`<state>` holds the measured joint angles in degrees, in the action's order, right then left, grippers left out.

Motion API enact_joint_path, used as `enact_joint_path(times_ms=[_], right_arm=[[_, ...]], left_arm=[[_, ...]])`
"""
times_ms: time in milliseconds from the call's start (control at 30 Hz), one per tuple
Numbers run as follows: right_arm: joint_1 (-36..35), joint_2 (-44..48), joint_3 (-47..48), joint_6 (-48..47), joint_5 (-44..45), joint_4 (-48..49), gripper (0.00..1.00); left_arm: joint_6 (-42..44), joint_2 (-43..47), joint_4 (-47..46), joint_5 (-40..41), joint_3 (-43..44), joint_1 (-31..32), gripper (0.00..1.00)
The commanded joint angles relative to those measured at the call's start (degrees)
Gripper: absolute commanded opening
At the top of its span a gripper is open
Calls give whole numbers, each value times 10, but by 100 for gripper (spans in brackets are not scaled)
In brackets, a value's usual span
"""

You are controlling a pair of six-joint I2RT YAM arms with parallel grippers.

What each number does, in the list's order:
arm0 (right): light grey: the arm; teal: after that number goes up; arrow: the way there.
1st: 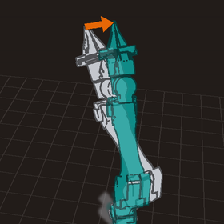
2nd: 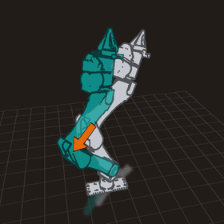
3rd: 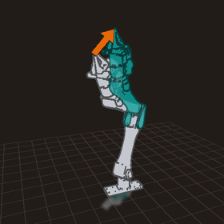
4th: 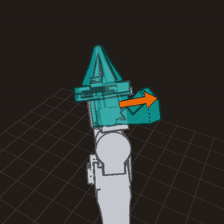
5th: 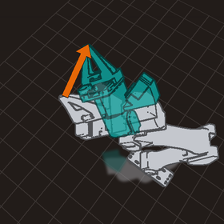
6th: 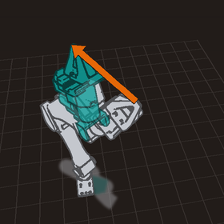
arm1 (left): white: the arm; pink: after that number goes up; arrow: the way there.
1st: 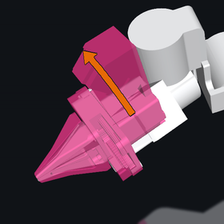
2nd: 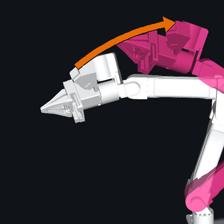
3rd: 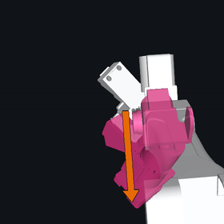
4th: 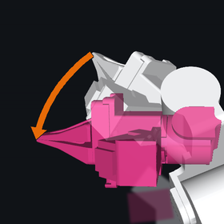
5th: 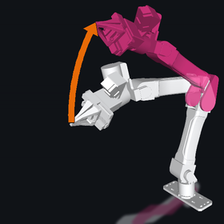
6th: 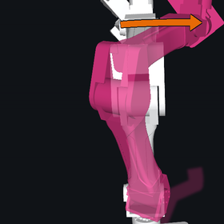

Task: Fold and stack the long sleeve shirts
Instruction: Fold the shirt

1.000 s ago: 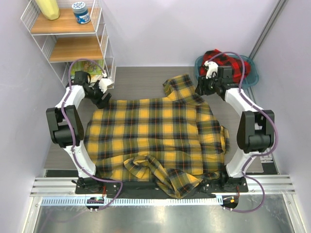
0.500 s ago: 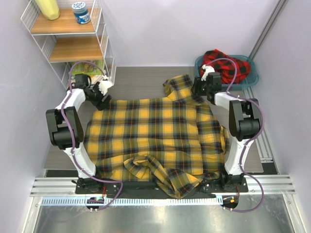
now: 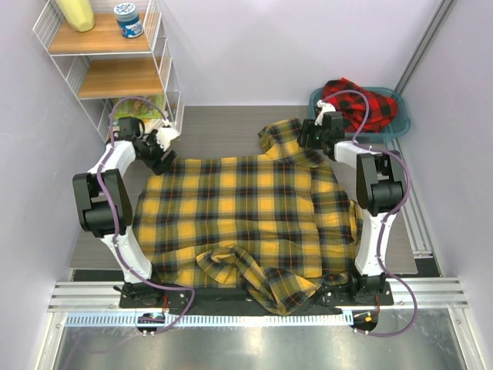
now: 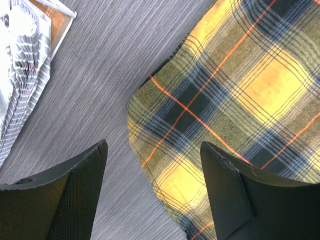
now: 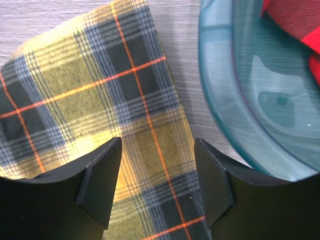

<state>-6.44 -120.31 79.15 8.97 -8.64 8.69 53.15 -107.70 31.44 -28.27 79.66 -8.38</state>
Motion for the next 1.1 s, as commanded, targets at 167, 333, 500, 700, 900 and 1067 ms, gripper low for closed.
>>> enact_joint_path(times_ms=[167,333,500,700,900,1067], right_arm=[[-4,-45,101,24,19,-79,66],[-7,-69,124,42,18,-83,62],[-11,-56,109,26,12,-90,35],[-10,1,65,-9,8,-47,1],[-11,57,36,-26,-9,-21,1],[-11,72,42,-34,-22,-21,1]], left_arm=[[8,6,-18,8,14,-3,75],[8,3,-20,12,16,-5,75],[2,-8,-17,15,21,-12,74],[13,-37,34,2,66,-16,71],[27,-66,56,-13,112,-9,71],[56,-85,66,4,130,8,70]])
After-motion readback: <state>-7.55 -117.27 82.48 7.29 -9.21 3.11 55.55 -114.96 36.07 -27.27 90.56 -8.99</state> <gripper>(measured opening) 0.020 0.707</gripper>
